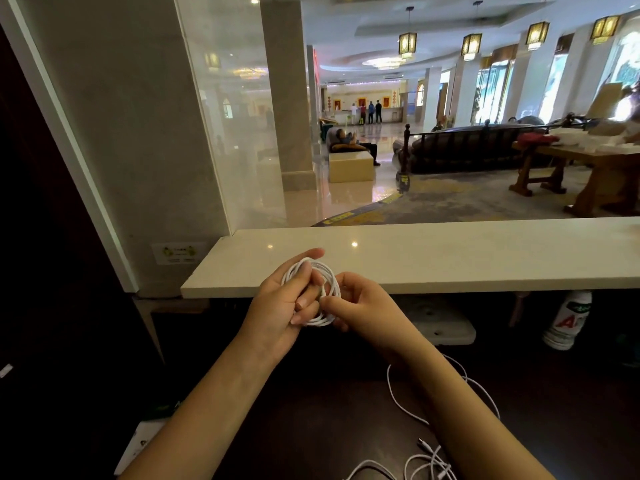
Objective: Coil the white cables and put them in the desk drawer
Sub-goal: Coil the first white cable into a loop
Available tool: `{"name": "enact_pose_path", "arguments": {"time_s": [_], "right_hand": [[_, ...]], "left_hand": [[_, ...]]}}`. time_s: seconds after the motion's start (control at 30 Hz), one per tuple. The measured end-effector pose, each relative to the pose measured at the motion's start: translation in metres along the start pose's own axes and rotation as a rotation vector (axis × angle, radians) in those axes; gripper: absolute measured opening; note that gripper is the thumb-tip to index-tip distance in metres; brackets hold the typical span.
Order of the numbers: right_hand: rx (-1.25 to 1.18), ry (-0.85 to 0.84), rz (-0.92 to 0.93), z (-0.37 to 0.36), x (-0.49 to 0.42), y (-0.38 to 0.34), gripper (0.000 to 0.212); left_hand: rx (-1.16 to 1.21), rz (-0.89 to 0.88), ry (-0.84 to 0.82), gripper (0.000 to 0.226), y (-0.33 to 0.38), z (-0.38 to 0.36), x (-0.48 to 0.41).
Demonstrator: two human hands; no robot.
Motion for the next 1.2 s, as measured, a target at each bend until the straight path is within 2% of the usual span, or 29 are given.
{"name": "enact_pose_path", "arguments": {"time_s": [0.07,0.17,0.37,0.47,0.57,0.7,0.77,0.83,0.93,1.03,1.13,1.2], "right_hand": [[0.178,0.04,0.023,0.0,0.001,-0.004,0.007],[0.375,0.071,0.036,-0.001,0.001,-0.007,0.013],[0.352,0.146,0.031,-0.003,0.002,-0.005,0.016],[0.301,0.218,0.018,-0.005,0.001,-0.003,0.015],[0.112,0.121,0.022,-0.001,0.001,0.001,0.016],[-0.481,-0.199,0.017,0.0,0.0,0.008,0.017],[-0.727,-0.246,0.038,-0.005,-0.003,0.013,0.019],[-0.803,-0.234,0.065,-0.01,-0.004,0.018,0.019],[-0.763,-0.205,0.081,-0.007,-0.003,0.021,0.021],[-0.647,-0.169,0.066,0.002,0.001,0.022,0.026],[-0.32,-0.102,0.042,0.008,0.006,0.021,0.022],[-0.154,-0.106,-0.004,0.01,0.005,0.017,0.029]], "left_hand": [[-0.101,-0.029,-0.022,0.028,0.001,-0.002,0.001],[-0.181,-0.04,-0.012,0.03,0.0,-0.002,0.003],[0.021,-0.016,0.048,0.028,-0.002,0.0,0.001],[0.021,-0.022,0.034,0.029,-0.003,0.002,0.001],[0.012,-0.045,0.0,0.027,0.002,0.004,0.0],[0.176,0.004,0.018,0.027,0.007,0.004,-0.002],[0.3,0.041,0.063,0.025,0.004,0.003,-0.002],[0.403,0.066,0.104,0.028,0.002,0.003,-0.002],[0.494,0.067,0.147,0.029,-0.002,0.006,-0.001],[0.487,0.064,0.142,0.033,-0.008,0.011,0.0],[0.358,0.052,0.094,0.032,-0.011,0.016,0.0],[0.304,0.064,0.05,0.027,-0.015,0.017,0.0]]}}
Point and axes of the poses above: each hand's wrist, its own x-axis away from the middle knuckle, its own z-axis out of the back of the hand, y = z × x, the point moved 2 cm from there along -x, towards the middle knuckle, and after that the axes turned 9 degrees about -z, right-handed, at the moved point
